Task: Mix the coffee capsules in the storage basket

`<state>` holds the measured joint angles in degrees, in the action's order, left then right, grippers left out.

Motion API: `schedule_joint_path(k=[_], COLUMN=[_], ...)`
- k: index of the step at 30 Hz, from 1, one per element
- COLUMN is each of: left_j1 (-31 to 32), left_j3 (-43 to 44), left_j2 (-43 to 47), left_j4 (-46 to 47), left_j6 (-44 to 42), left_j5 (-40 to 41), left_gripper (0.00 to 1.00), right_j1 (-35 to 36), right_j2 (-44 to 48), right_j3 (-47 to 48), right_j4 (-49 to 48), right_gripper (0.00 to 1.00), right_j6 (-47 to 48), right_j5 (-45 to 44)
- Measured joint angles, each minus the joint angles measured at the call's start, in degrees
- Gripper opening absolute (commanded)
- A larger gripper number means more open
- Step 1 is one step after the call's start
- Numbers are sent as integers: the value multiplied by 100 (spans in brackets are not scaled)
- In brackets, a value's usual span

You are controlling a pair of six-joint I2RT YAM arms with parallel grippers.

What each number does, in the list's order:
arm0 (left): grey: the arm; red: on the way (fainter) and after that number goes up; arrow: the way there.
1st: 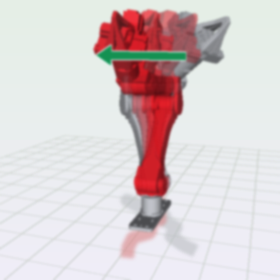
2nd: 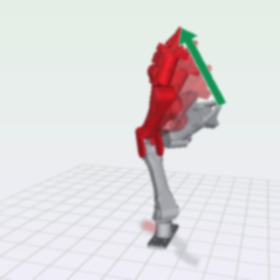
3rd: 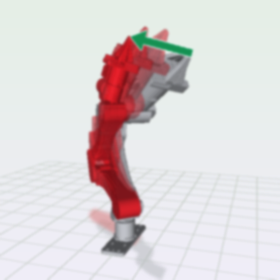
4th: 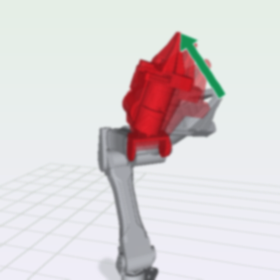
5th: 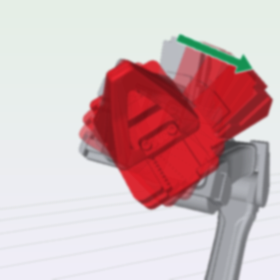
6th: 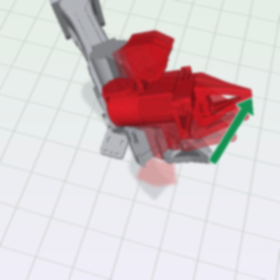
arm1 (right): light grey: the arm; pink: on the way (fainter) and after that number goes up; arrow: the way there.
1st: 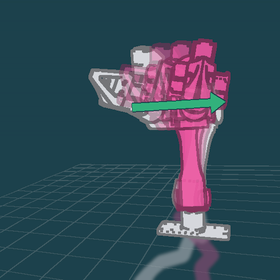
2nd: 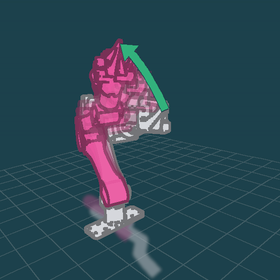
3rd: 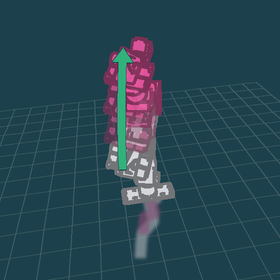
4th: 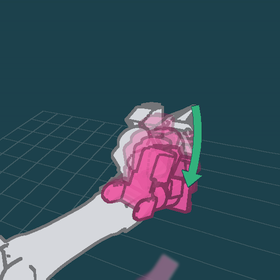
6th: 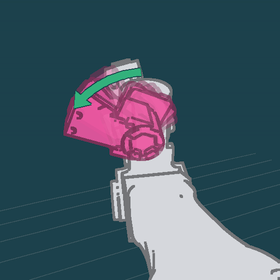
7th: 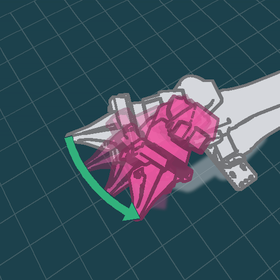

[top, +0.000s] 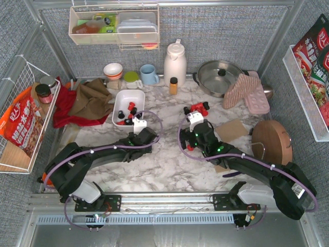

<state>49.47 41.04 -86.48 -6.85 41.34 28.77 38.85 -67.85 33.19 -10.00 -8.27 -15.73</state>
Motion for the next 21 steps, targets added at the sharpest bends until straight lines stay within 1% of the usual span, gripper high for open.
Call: schedule_joint_path(k=[4, 9, 15, 21], left_j1=[33, 50, 59, 63], left_j3=[-9, -63, -87, -87], left_j2=[-85, -87, -98, 33], left_j4=[33, 151, 251, 251], left_j6=[74, 111, 118, 114], left_j5=[9, 61, 101, 116], left_gripper=[55, 49, 47, 45], right_j1=[-17, -138, -302, -332], right_j2=[-15, -225, -514, -975], right_j3=[26, 208, 131, 254], right_j4=[76, 380, 492, 734], right_gripper=[99, 98, 95, 86], right_j6=[-105, -667, -1757, -2949], right_j5=[-22, -313, -452, -636])
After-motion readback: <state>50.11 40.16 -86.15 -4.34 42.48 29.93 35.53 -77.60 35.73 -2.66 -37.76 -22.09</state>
